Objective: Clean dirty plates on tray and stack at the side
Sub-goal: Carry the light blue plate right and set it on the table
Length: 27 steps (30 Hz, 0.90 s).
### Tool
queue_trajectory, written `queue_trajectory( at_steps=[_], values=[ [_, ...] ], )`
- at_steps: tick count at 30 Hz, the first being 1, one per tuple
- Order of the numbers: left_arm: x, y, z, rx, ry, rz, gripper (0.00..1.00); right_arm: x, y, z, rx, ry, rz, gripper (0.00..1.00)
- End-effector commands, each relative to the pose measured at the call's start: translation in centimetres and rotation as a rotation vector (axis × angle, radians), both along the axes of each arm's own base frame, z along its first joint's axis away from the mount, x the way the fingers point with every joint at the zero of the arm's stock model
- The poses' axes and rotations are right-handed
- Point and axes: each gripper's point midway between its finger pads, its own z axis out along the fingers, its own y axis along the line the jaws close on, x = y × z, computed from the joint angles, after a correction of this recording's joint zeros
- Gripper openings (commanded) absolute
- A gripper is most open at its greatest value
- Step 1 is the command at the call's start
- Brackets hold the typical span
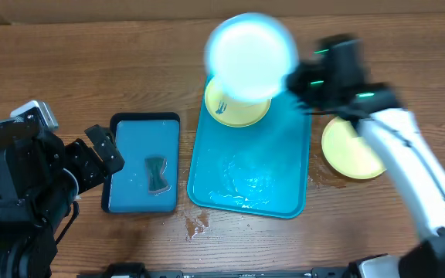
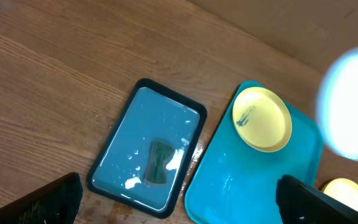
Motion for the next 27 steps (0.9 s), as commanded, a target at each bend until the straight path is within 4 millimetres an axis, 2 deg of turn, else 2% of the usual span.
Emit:
queue_trajectory(
  at_steps=[1,3,6,8,11,16,18,19,20,23,27],
  values=[
    [0.0,0.0,0.4,0.011,-0.011,-0.013,1.00,-1.5,-7.2,-1.0,-0.039,0.093,-0.096,0.04],
    [0.0,0.0,0.4,0.011,-0.011,-0.013,1.00,-3.7,-13.2,-3.9,-0.159,0.248,-0.266,0.04],
    [0.0,0.0,0.4,0.011,-0.011,-0.013,1.00,-7.7,-19.7,-7.4,-0.288,0.449,-0.440,0.04],
    [0.0,0.0,0.4,0.011,-0.011,-0.013,1.00,-9.9,-21.7,-8.9,-0.307,0.542,-0.494,0.04],
    [0.0,0.0,0.4,0.011,-0.011,-0.013,1.00,-12.4,-23.1,-11.2,-0.285,0.634,-0.539,0.04],
    [0.0,0.0,0.4,0.011,-0.011,-0.013,1.00,-14.3,-23.2,-14.2,-0.276,0.684,-0.554,0.04],
    [0.0,0.0,0.4,0.011,-0.011,-0.013,1.00,-14.3,-22.9,-14.7,-0.269,0.684,-0.537,0.04],
    [0.0,0.0,0.4,0.011,-0.011,-0.013,1.00,-14.1,-22.5,-14.6,-0.258,0.678,-0.515,0.08],
    [0.0,0.0,0.4,0.011,-0.011,-0.013,1.00,-13.6,-21.9,-14.4,-0.234,0.658,-0.479,0.17],
    [0.0,0.0,0.4,0.011,-0.011,-0.013,1.00,-10.6,-18.0,-11.9,-0.110,0.495,-0.179,0.43],
    [0.0,0.0,0.4,0.011,-0.011,-0.013,1.00,-8.3,-14.6,-7.1,-0.091,0.364,-0.001,0.50]
  ],
)
